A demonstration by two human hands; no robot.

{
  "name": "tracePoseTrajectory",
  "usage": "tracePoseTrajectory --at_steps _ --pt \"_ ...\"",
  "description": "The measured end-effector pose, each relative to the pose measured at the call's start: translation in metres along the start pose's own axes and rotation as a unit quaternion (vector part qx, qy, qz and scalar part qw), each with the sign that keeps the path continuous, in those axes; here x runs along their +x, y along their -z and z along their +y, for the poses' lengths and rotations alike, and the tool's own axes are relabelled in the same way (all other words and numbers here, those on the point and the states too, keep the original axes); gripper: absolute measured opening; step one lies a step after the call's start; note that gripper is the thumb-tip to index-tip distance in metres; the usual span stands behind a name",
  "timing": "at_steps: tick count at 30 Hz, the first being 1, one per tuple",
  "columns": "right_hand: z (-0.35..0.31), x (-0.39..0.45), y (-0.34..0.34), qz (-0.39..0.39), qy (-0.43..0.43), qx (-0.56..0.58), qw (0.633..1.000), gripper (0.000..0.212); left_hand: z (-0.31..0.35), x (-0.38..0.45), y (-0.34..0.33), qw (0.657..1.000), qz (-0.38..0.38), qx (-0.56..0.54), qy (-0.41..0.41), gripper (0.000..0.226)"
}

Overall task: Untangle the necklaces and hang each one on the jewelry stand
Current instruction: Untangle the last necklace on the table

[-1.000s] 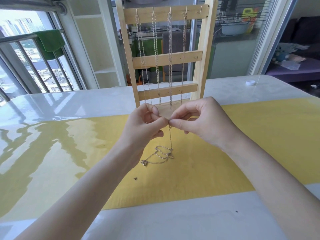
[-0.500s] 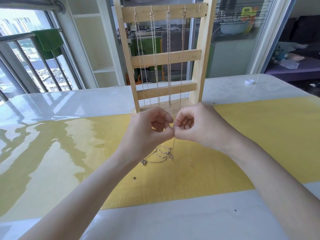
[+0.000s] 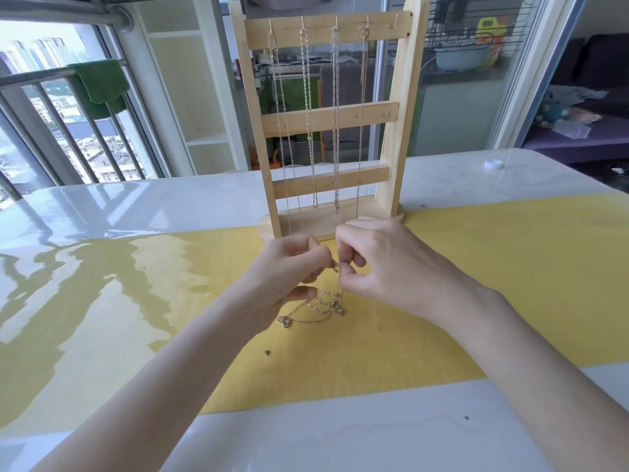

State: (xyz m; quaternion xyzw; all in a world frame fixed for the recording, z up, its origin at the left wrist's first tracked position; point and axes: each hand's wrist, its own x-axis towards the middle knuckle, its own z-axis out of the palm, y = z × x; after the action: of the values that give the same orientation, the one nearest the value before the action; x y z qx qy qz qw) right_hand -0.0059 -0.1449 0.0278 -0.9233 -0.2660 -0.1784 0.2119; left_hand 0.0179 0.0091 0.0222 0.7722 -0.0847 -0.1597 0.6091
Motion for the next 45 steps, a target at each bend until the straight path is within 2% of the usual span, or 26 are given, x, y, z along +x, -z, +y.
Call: tracePoseTrajectory --at_steps 3,5,8,10,14,16,18,21,24,27,30,34,37,39,45 --pt "0.004 -0.002 -0.001 0.054 -0.004 0.101 0.993 0.012 0.001 0.001 0.002 0.988 -0.057 -0.122 0.077 0.019" --pt "0.004 -0.001 -0.004 0.086 -0.027 0.181 0.979 0.01 0.004 0.001 0.001 0.963 -0.083 -0.224 0.123 0.011" --pt "0.004 -0.001 -0.01 0.107 -0.091 0.279 0.95 0.008 0.007 0.0 -0.004 0.943 -0.098 -0.293 0.125 0.011" --pt "0.004 -0.001 -0.014 0.113 -0.1 0.264 0.953 0.008 0.009 -0.001 -0.007 0.951 -0.083 -0.281 0.098 0.014" --pt "0.006 -0.001 -0.019 0.134 -0.065 0.161 0.976 0.007 0.006 -0.003 -0.009 0.977 -0.04 -0.205 0.047 0.016" --pt "0.01 -0.002 -0.02 0.142 -0.045 0.122 0.981 0.004 0.004 -0.002 -0.01 0.979 -0.028 -0.196 0.039 0.019" --pt "0.013 -0.002 -0.021 0.147 -0.027 0.105 0.983 0.013 0.004 -0.001 -0.01 0.977 -0.021 -0.208 0.041 0.023" --pt "0.013 -0.001 -0.018 0.14 -0.026 0.121 0.982 0.025 0.004 0.0 -0.008 0.971 -0.02 -0.231 0.05 0.022" --pt "0.011 0.0 -0.016 0.122 -0.041 0.143 0.981 0.022 0.003 0.002 -0.006 0.971 -0.022 -0.23 0.053 0.017" --pt "0.011 0.0 -0.009 0.084 -0.076 0.216 0.97 0.01 0.004 0.001 -0.005 0.977 -0.023 -0.206 0.045 0.016" --pt "0.012 -0.002 -0.002 0.051 -0.105 0.258 0.959 0.019 0.005 -0.001 -0.005 0.985 -0.016 -0.166 0.039 0.02" --pt "0.008 -0.002 -0.008 0.089 -0.09 0.205 0.971 0.02 0.006 0.0 -0.006 0.98 -0.021 -0.189 0.066 0.016" --pt "0.004 -0.001 -0.014 0.151 -0.033 0.128 0.98 0.02 0.006 -0.001 -0.008 0.964 -0.062 -0.231 0.113 0.006" --pt "0.004 -0.001 -0.018 0.178 -0.003 0.086 0.98 0.017 0.004 -0.002 -0.01 0.959 -0.079 -0.24 0.124 0.008" --pt "0.009 -0.001 -0.021 0.187 -0.005 0.106 0.977 0.013 0.007 -0.003 -0.009 0.964 -0.071 -0.24 0.09 0.02"
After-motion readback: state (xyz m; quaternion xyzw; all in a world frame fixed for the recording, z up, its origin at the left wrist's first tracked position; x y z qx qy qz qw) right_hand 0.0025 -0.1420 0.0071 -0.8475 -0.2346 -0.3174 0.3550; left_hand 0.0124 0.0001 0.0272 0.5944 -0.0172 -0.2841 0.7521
